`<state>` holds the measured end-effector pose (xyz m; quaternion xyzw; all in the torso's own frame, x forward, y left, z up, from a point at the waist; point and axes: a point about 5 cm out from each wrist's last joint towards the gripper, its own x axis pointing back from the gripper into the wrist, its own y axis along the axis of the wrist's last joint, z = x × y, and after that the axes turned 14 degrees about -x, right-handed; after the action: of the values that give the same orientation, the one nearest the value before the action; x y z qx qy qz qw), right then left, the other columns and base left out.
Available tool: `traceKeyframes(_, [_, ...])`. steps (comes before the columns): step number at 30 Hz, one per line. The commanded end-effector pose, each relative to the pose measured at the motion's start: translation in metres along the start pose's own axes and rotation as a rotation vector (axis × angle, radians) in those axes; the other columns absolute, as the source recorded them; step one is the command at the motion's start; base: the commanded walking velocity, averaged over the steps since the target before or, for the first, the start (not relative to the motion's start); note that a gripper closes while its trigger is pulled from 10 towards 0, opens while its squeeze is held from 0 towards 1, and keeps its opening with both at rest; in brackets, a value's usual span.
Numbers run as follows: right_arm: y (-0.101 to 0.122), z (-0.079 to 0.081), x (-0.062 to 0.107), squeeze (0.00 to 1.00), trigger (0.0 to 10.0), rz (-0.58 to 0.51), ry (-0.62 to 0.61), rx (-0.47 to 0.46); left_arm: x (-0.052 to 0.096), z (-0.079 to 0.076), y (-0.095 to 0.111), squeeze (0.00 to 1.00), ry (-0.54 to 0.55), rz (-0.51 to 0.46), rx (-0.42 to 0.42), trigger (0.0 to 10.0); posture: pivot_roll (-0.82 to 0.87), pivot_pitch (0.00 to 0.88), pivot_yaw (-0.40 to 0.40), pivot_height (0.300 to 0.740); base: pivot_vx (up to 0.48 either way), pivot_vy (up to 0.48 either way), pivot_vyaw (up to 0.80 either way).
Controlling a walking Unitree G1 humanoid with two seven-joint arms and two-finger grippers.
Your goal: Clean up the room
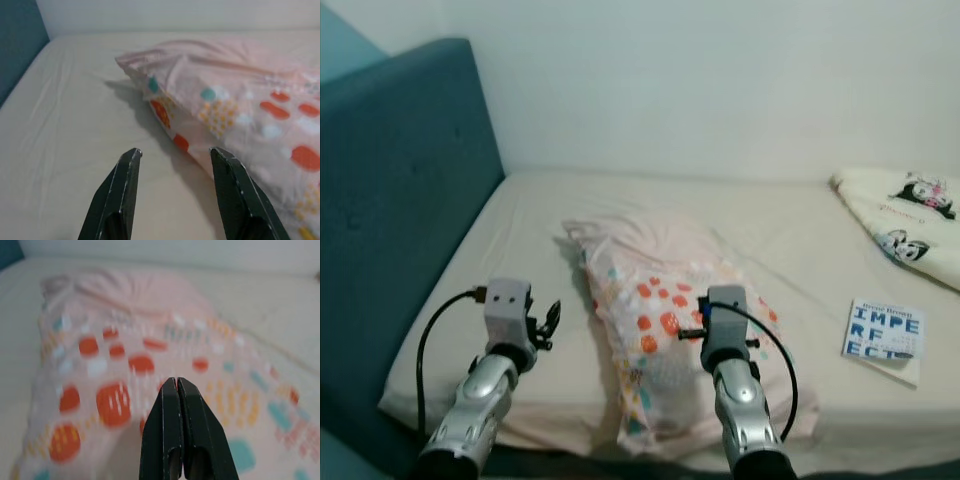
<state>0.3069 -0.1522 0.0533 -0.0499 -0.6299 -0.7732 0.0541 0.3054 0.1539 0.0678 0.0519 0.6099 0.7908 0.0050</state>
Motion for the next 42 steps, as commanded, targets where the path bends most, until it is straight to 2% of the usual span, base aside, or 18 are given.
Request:
traceKeyframes(1, [0.004,-0.002,-0.001,0.0,10.0,-0.005,-0.018,-0.02,0.001,-0.004,0.002,0.0,-0.023,-0.003,0.0,10.0,0.03,0.011,-0.054,0.618,0.0,0.0,0.0])
traceKeyframes(8, [0.006,0.0,-0.001,0.0,10.0,-0.017,-0.037,-0.041,0.001,-0.005,0.002,0.0,-0.071,-0.013,0.006,10.0,0.04,0.0,-0.059,0.618,0.0,0.0,0.0])
traceKeyframes(12, [-0.002,-0.003,0.002,0.0,10.0,0.014,-0.067,-0.042,0.003,-0.006,-0.003,0.0,-0.089,0.016,0.095,10.0,0.04,0.0,-0.066,0.618,0.0,0.0,0.0])
traceKeyframes(15, [0.005,-0.004,0.002,0.0,10.0,0.0,-0.039,-0.06,0.001,-0.01,0.007,0.0,-0.1,-0.001,0.13,10.0,0.04,0.006,-0.082,0.608,0.0,0.0,0.0])
traceKeyframes(16, [0.008,-0.005,0.0,0.0,10.0,-0.001,-0.032,-0.046,-0.002,-0.009,0.009,0.0,-0.088,0.01,0.167,10.0,0.03,0.027,-0.079,0.603,0.0,0.0,0.0])
traceKeyframes(19, [0.011,-0.006,-0.001,0.0,10.0,0.0,-0.028,-0.028,-0.004,-0.009,0.009,0.0,-0.081,0.023,0.184,10.0,0.02,0.026,-0.076,0.598,0.0,0.0,0.0])
traceKeyframes(22, [0.031,-0.017,-0.005,0.0,10.0,-0.066,-0.049,-0.015,-0.01,-0.013,0.011,0.0,-0.098,0.041,0.314,10.0,0.0,0.031,-0.078,0.584,0.0,0.0,0.0])
traceKeyframes(23, [0.031,-0.017,-0.005,0.0,10.0,-0.066,-0.049,-0.015,-0.01,-0.013,0.011,0.0,-0.098,0.041,0.314,10.0,0.0,0.031,-0.078,0.584,0.0,0.0,0.0])
traceKeyframes(25, [0.046,-0.026,-0.006,0.0,10.0,-0.109,-0.063,-0.025,-0.013,-0.013,0.019,0.0,-0.097,0.041,0.503,10.0,0.0,0.048,-0.072,0.584,0.0,0.0,0.0])
traceKeyframes(26, [0.054,-0.031,-0.007,0.0,10.0,-0.129,-0.073,-0.033,-0.012,-0.013,0.021,1.0,-0.129,0.043,0.617,10.0,0.0,0.038,-0.073,0.584,0.0,0.0,0.0])
traceKeyframes(27, [0.054,-0.031,-0.007,0.0,10.0,-0.129,-0.073,-0.033,-0.012,-0.013,0.021,1.0,-0.129,0.043,0.617,10.0,0.0,0.038,-0.073,0.584,0.0,0.0,0.0])
traceKeyframes(29, [0.064,-0.04,-0.008,0.0,10.0,-0.147,-0.088,-0.03,-0.008,-0.018,0.017,1.0,-0.232,0.072,0.748,10.0,0.0,0.036,-0.077,0.584,0.0,0.0,0.0])
traceKeyframes(32, [0.069,-0.045,-0.008,0.0,10.0,-0.152,-0.091,-0.03,-0.005,-0.021,0.009,1.0,-0.292,0.101,0.697,10.0,0.0,0.029,-0.077,0.584,0.0,0.0,0.0])
traceKeyframes(34, [0.071,-0.054,-0.003,0.0,10.0,-0.153,-0.102,-0.002,0.004,-0.029,-0.007,1.0,-0.404,0.185,0.738,10.0,-0.02,0.024,-0.052,0.584,0.0,0.0,0.0])
traceKeyframes(36, [0.071,-0.054,-0.003,0.0,10.0,-0.153,-0.102,-0.002,0.004,-0.029,-0.007,1.0,-0.404,0.185,0.738,10.0,-0.02,0.024,-0.052,0.584,0.0,0.0,0.0])
traceKeyframes(37, [0.073,-0.06,0.0,0.0,10.0,-0.154,-0.118,0.005,0.009,-0.037,-0.013,1.0,-0.478,0.219,0.749,10.0,-0.03,0.028,-0.046,0.584,0.0,0.0,0.0])
traceKeyframes(38, [0.073,-0.067,0.003,0.0,10.0,-0.153,-0.139,0.016,0.014,-0.046,-0.021,1.0,-0.527,0.253,0.69,10.0,-0.03,0.031,-0.04,0.584,0.0,0.0,0.0])
traceKeyframes(42, [0.074,-0.074,0.007,0.0,10.0,-0.15,-0.162,0.026,0.018,-0.057,-0.029,1.0,-0.566,0.287,0.616,10.0,-0.05,0.042,-0.033,0.584,0.0,0.0,0.0])
